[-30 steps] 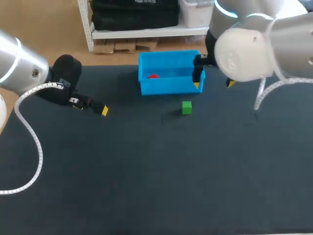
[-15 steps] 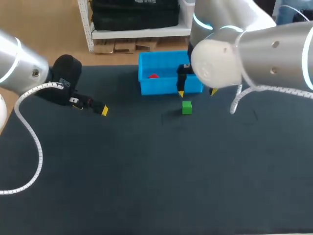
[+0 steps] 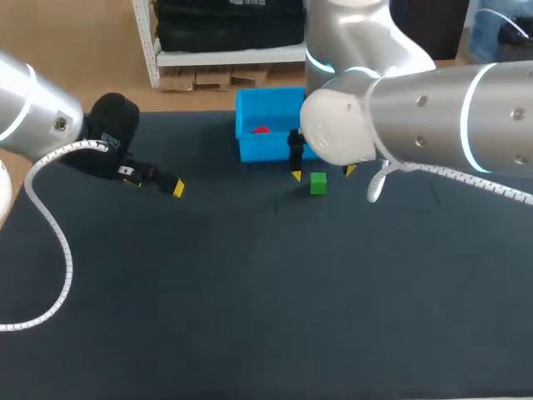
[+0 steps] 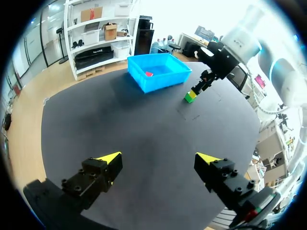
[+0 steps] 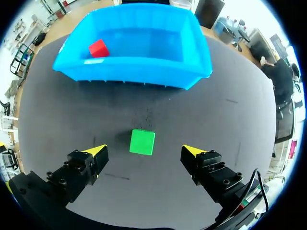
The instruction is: Use the left arm to pick the red cube and place it into the blue plastic box first, then use the right arm to grasp the green cube and put it into the same blue plastic box after the first action is fully finished.
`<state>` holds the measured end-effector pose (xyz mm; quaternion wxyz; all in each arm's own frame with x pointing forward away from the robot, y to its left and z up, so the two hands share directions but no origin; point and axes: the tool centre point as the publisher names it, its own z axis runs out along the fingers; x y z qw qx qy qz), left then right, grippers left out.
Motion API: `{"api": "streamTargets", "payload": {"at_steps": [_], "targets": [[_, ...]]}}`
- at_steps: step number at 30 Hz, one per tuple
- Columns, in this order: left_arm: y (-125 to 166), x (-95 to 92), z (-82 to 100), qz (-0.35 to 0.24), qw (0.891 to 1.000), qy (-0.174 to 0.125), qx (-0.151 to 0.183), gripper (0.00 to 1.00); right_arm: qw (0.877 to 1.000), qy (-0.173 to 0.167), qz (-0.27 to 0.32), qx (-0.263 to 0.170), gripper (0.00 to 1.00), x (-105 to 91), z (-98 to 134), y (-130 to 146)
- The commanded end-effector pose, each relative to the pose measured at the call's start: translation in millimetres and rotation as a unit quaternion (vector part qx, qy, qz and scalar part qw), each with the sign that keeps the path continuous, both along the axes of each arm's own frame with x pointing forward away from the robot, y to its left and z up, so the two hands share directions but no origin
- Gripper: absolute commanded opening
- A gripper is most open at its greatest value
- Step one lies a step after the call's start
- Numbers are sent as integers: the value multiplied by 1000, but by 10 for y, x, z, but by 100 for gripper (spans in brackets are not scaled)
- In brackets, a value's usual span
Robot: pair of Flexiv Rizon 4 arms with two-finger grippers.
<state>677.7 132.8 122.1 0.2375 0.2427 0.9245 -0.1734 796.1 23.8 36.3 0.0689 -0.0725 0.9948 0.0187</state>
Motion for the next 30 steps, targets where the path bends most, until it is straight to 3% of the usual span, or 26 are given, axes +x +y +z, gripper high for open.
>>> {"api": "streamTargets", "payload": {"at_steps": [1,30], "targets": [[6,9,-10,-2,1000,-1,-2,100,1000,6,1,-4,100,87,-69,33],[6,9,-10,-2,1000,-1,-2,100,1000,5,-8,-18,100,123,-344,26]]}}
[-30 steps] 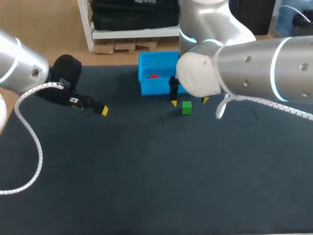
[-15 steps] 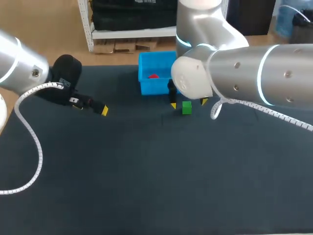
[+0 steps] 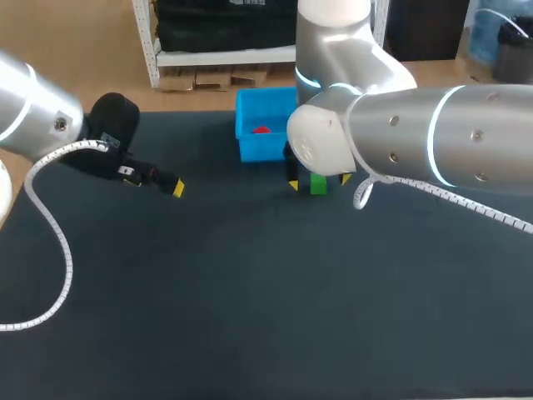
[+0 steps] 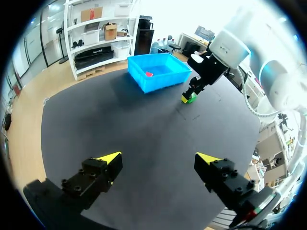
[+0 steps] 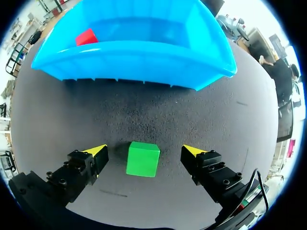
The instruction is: Use the left arm to pick the red cube and place it into the blue plastic box first, then use the right arm to grasp the green cube and put it into the same blue plastic box after the first action is fully finished.
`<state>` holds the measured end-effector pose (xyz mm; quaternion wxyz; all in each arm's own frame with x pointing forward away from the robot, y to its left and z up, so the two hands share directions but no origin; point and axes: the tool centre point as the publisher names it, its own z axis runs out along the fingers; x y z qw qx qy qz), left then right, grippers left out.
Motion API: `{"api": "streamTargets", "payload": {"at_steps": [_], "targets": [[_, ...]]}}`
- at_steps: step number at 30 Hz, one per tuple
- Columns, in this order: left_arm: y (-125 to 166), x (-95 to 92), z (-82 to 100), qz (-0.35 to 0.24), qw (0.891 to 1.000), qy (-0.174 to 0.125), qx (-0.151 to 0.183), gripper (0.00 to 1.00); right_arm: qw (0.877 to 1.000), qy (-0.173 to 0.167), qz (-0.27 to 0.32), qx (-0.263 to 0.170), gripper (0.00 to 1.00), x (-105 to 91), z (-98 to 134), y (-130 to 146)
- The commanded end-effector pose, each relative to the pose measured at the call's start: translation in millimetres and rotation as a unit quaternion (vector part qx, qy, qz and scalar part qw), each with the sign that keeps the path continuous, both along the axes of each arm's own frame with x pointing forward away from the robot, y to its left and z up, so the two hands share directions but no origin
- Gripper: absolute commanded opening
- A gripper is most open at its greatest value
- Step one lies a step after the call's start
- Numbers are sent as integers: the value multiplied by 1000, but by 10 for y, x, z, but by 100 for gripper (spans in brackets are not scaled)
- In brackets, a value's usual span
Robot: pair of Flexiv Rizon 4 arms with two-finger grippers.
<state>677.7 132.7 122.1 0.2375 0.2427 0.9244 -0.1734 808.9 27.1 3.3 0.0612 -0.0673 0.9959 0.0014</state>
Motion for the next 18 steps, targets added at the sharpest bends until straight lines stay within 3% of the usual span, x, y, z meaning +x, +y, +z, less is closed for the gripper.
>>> {"api": "streamTargets", "payload": {"at_steps": [1,3,4,5,18], "targets": [[6,9,-10,-2,1000,-1,-2,100,1000,-2,-2,0,100,-4,-15,-9],[6,9,-10,-2,1000,-1,-2,100,1000,-3,-4,1,47,-4,-18,-17],[6,9,-10,-2,1000,-1,-2,100,1000,-4,-4,1,30,-4,-19,-19],[6,9,-10,-2,1000,-1,-2,100,1000,-5,-4,2,0,-3,-21,-22],[6,9,-10,-2,1000,-1,-2,100,1000,-4,-8,8,0,-23,-65,-48]]}}
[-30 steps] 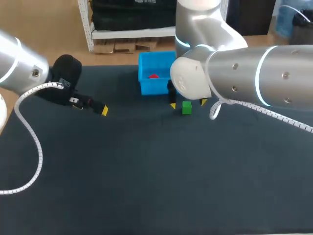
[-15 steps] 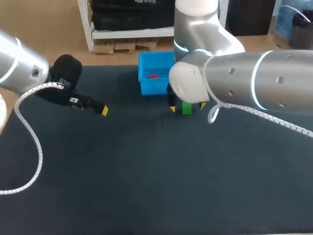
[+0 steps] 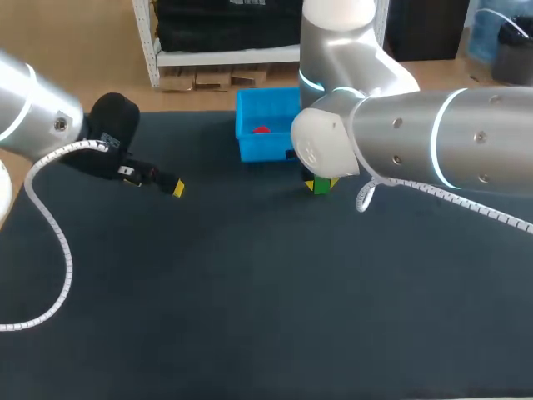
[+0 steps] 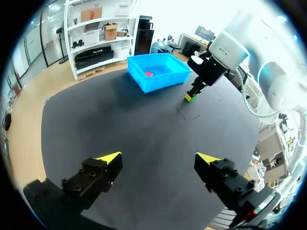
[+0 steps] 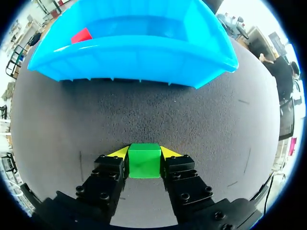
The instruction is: Use the left arm to pick the red cube and place it into the blue plastic box first, then use the right arm to grasp the green cube and put it into the same blue plastic box after the first action is fully finished.
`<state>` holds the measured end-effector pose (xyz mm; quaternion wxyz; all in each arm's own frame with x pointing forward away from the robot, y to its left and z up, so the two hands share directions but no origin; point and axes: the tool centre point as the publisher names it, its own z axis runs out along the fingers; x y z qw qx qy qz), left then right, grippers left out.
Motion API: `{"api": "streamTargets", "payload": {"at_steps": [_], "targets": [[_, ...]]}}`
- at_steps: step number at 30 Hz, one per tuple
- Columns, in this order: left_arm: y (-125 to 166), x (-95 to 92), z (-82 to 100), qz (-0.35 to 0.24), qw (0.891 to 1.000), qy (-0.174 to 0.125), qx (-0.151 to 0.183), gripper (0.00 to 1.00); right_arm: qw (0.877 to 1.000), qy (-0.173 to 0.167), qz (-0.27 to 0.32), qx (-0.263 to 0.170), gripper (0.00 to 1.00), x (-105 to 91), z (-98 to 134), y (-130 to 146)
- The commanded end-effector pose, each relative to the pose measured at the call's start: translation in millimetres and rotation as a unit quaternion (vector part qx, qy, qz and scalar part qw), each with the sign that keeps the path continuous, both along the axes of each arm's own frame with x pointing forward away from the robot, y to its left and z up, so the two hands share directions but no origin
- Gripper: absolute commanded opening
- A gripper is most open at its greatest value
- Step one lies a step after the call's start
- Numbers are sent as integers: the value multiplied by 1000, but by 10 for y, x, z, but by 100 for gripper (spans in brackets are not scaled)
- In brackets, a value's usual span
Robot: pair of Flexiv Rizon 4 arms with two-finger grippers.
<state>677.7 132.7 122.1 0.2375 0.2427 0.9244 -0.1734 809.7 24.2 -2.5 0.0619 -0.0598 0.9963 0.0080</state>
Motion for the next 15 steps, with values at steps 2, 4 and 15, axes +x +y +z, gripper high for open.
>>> {"api": "streamTargets", "payload": {"at_steps": [2,4,15], "targets": [[6,9,-10,-2,1000,-1,-2,100,1000,-5,-3,1,0,-34,4,-30],[6,9,-10,-2,1000,-1,-2,100,1000,-7,-3,0,0,-31,25,-37],[6,9,-10,-2,1000,-1,-2,100,999,-41,-6,-5,0,-17,275,-71]]}}
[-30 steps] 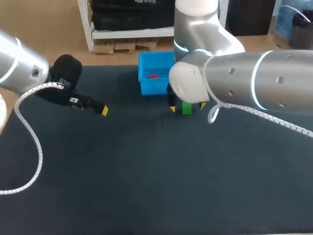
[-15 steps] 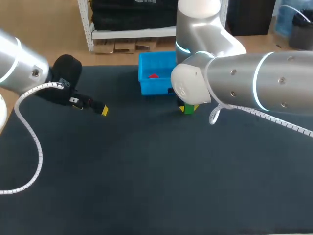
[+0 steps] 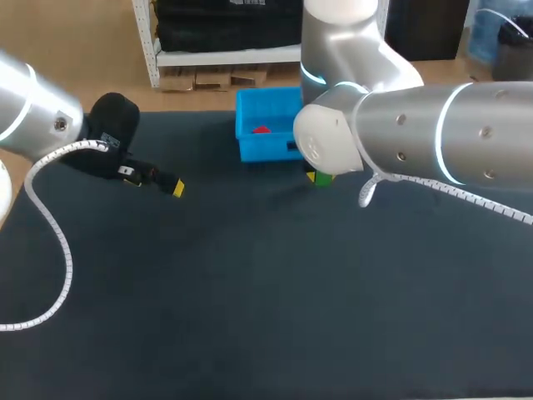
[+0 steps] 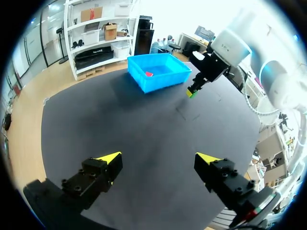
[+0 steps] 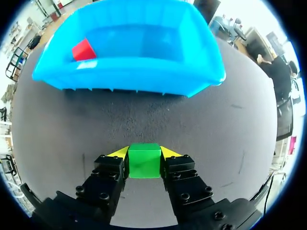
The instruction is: Use the left arm to pick the red cube and place it into the blue plastic box first, then use the right arm to grasp the green cube and put it into the same blue plastic box after the first action is fully finished.
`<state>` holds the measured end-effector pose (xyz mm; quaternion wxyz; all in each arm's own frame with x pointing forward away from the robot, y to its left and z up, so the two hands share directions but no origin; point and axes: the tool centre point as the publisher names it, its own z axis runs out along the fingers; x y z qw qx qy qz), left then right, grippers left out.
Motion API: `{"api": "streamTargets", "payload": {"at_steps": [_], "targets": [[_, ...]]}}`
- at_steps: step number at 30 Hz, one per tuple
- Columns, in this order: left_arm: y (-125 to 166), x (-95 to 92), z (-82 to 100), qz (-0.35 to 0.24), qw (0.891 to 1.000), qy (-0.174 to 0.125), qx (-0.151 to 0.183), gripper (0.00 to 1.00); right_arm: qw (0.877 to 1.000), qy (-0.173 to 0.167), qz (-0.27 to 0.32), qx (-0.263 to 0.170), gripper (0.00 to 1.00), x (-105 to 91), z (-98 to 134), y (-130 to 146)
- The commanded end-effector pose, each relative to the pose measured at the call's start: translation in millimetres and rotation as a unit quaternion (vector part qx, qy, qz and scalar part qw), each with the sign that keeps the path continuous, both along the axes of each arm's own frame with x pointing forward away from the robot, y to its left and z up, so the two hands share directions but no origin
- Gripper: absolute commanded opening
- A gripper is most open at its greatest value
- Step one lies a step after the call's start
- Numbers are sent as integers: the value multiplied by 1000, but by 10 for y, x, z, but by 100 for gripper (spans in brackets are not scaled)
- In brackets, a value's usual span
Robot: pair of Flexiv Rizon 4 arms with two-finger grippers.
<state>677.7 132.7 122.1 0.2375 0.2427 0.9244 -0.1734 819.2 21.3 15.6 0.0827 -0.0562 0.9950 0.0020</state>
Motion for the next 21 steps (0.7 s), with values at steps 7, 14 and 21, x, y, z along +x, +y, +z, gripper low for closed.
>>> {"api": "streamTargets", "payload": {"at_steps": [7,14,21], "targets": [[6,9,-10,-2,1000,-1,-2,100,998,-55,-5,-7,0,-132,375,-60],[6,9,-10,-2,1000,-1,-2,100,996,-93,-5,-5,0,-155,753,-64],[6,9,-10,-2,1000,-1,-2,100,989,-146,5,-2,0,-185,1214,-55]]}}
